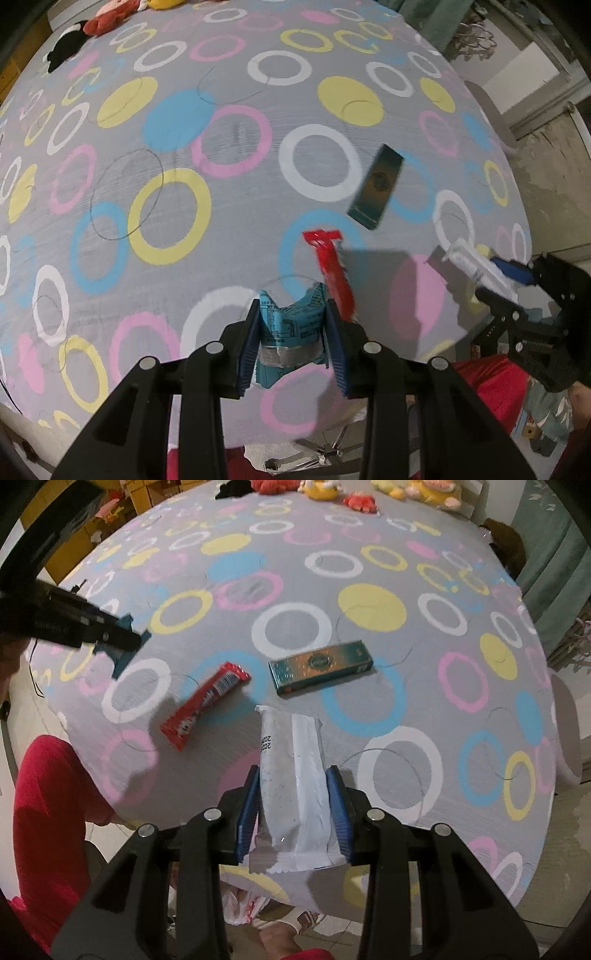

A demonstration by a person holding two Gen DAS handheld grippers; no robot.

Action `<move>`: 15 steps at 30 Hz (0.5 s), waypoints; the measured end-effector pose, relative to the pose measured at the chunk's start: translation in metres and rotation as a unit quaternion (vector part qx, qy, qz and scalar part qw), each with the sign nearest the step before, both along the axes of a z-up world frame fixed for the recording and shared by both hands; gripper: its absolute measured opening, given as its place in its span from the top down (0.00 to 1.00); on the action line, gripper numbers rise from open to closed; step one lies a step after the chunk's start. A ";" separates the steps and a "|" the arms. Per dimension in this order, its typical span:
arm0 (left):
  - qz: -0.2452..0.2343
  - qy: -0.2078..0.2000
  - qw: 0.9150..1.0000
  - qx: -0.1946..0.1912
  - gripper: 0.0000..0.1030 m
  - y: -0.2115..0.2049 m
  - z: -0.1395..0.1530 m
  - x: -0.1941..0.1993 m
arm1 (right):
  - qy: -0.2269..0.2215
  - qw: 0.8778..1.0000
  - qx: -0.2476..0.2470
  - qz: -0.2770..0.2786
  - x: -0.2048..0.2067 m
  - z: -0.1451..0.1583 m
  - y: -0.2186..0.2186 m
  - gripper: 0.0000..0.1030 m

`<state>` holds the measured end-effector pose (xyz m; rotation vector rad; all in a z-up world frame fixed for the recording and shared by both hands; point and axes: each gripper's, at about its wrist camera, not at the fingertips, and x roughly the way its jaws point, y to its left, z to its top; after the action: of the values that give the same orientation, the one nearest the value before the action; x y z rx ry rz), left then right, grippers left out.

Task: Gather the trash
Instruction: 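Carry the teal wrapper and white packet with both tools over the white bag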

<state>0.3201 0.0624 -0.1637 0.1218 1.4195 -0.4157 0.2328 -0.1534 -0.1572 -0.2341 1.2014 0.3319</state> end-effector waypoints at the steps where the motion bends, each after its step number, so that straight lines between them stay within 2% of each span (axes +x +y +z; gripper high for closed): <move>1: -0.003 -0.002 1.000 0.001 0.67 -0.002 0.004 -0.005 | -0.005 1.000 0.002 -0.001 -0.003 0.007 0.001 0.65; 9: -0.030 -0.028 0.999 0.008 0.67 -0.020 0.033 -0.054 | -0.046 0.999 0.009 0.004 -0.036 0.057 0.006 0.65; 15: -0.046 -0.044 0.998 0.001 0.67 -0.033 0.043 -0.092 | -0.059 0.998 0.010 0.006 -0.068 0.075 0.010 0.65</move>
<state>0.2281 0.0293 -0.1210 0.2057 1.3304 -0.4795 0.1645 -0.1436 -0.0824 -0.2413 1.0809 0.3362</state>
